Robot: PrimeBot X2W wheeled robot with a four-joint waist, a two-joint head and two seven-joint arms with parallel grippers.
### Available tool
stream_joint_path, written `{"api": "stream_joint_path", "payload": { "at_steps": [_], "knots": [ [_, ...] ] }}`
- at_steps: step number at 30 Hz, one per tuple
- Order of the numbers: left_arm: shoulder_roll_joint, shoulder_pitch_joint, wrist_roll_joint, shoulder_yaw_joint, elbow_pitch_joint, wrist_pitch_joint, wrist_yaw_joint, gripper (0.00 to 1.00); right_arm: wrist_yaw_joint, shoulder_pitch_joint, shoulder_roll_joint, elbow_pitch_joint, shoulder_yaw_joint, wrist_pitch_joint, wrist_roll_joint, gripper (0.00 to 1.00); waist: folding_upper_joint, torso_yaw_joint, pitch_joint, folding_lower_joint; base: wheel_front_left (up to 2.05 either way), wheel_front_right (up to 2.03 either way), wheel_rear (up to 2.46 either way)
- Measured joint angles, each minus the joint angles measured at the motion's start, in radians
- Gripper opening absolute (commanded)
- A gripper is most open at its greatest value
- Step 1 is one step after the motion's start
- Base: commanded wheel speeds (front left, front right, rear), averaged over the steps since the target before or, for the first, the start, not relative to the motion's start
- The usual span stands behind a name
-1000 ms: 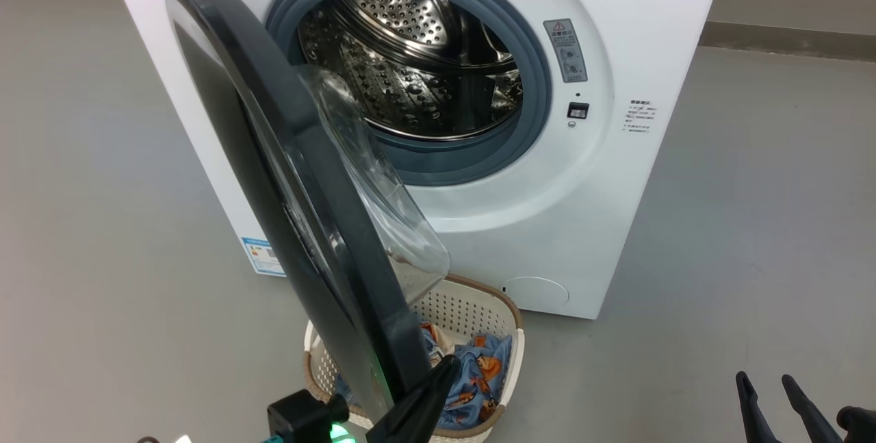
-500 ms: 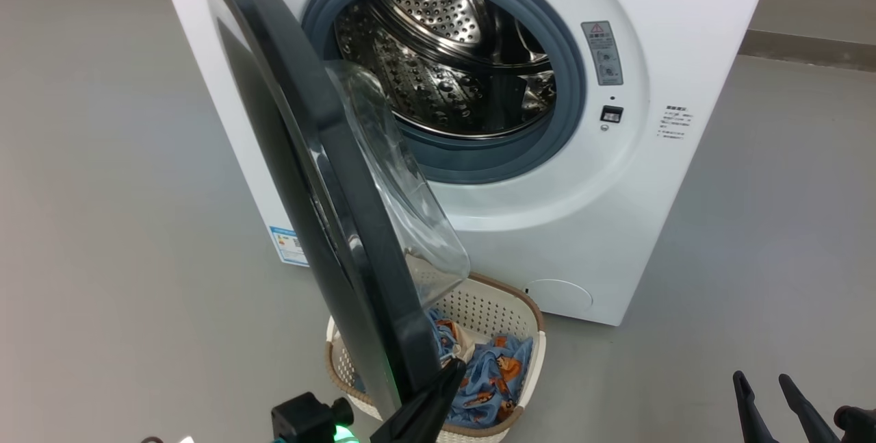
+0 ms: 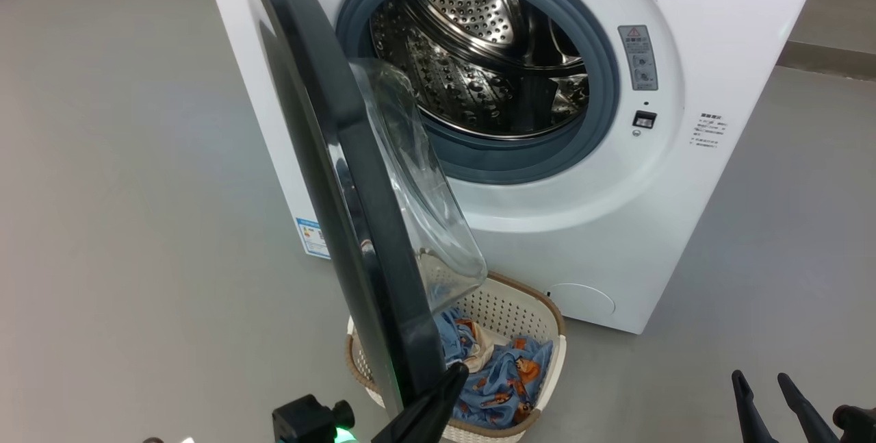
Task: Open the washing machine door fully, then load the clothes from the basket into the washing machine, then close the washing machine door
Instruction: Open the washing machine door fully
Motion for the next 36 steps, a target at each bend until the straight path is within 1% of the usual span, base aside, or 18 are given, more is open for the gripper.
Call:
{"api": "stream_joint_path", "payload": {
  "at_steps": [10,17,22,36],
  "knots": [
    [0.028,0.005,0.000,-0.002,-0.022,0.013,0.005,0.00,0.000,0.000,0.003,-0.001,0.002,0.000,0.000,1.00,0.0000,0.036,-0.002,0.0000,0.00,0.00,0.00],
    [0.038,0.008,0.000,-0.002,-0.036,0.023,0.026,0.00,0.000,0.000,0.011,-0.001,0.014,0.000,0.000,1.00,0.0000,0.056,-0.005,0.0000,0.00,0.00,0.00],
    [0.064,0.021,0.000,0.000,-0.055,0.031,0.040,0.00,0.000,0.000,0.012,-0.001,0.016,0.000,0.000,1.00,0.0000,0.071,-0.004,0.0000,0.00,0.00,0.00],
    [0.093,0.043,0.000,0.015,-0.088,0.041,0.076,0.00,0.000,0.000,0.017,-0.001,0.021,0.000,0.000,1.00,0.0001,0.102,-0.010,0.0000,0.00,0.00,0.00]
  ]
}}
